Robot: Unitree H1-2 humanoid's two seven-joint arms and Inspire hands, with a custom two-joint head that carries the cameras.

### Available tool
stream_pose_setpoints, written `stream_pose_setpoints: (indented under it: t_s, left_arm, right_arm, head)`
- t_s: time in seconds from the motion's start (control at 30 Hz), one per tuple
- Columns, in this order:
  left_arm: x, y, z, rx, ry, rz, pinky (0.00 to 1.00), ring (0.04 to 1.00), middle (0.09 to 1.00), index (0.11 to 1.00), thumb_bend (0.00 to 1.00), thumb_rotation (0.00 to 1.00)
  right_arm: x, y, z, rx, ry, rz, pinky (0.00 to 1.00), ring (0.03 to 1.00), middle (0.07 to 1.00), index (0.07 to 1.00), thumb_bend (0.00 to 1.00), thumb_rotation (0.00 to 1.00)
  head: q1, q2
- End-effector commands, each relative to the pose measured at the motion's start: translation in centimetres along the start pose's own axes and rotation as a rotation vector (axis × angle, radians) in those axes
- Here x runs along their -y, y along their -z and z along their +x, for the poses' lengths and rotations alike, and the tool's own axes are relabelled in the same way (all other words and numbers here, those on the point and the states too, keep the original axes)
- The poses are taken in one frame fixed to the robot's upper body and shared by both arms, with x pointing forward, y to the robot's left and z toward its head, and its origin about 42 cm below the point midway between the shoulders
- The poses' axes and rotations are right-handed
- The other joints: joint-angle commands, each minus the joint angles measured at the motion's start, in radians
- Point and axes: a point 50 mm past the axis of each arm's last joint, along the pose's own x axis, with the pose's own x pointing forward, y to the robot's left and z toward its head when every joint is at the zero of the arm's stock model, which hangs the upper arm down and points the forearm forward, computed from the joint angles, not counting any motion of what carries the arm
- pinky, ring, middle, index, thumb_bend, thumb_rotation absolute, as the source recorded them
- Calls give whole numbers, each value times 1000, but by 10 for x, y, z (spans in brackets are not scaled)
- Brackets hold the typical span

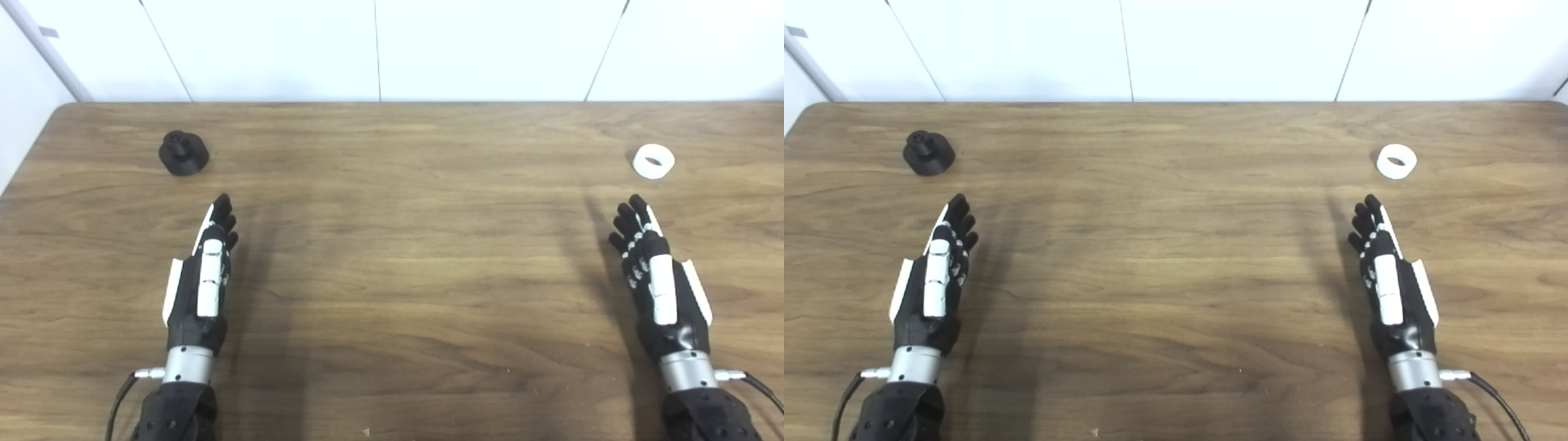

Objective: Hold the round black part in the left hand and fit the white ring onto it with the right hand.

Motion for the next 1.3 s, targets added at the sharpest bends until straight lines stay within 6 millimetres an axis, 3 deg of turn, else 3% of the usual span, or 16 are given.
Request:
stream_pose_setpoints:
  t_s: [0.0,0.37,0.57,0.73,0.93,1.1,1.27]
  left_arm:
    - [-10,4,-25,-36,-7,23,1000,1000,1000,989,385,976]
    - [-10,3,-25,-35,-7,30,1000,1000,1000,990,377,973]
    - [-8,5,-28,-45,-6,37,1000,1000,1000,989,354,974]
    - [-2,14,-31,-47,0,48,1000,1000,1000,987,369,954]
    - [3,27,-33,-52,23,82,1000,1000,1000,1000,388,952]
    - [6,35,-34,-59,18,109,1000,1000,1000,998,448,958]
    - [9,38,-34,-51,20,114,1000,1000,1000,993,425,966]
  right_arm:
    - [-5,3,-3,-9,10,25,973,977,976,981,575,1000]
    - [-5,2,-3,-9,18,26,960,966,966,972,559,1000]
    - [-3,6,-6,-15,20,14,963,965,966,972,563,1000]
    - [5,14,-9,-19,10,22,977,966,972,980,543,1000]
    - [12,29,-8,-23,9,29,979,967,975,986,544,1000]
    - [15,36,-7,-29,-4,33,993,978,986,997,553,1000]
    - [16,39,-7,-40,-6,42,1000,995,995,1000,535,1000]
  head:
    - [0,1]
    - [-2,4]
    - [57,-37]
    - [147,-104]
    - [201,-174]
    - [216,-198]
    - [237,-214]
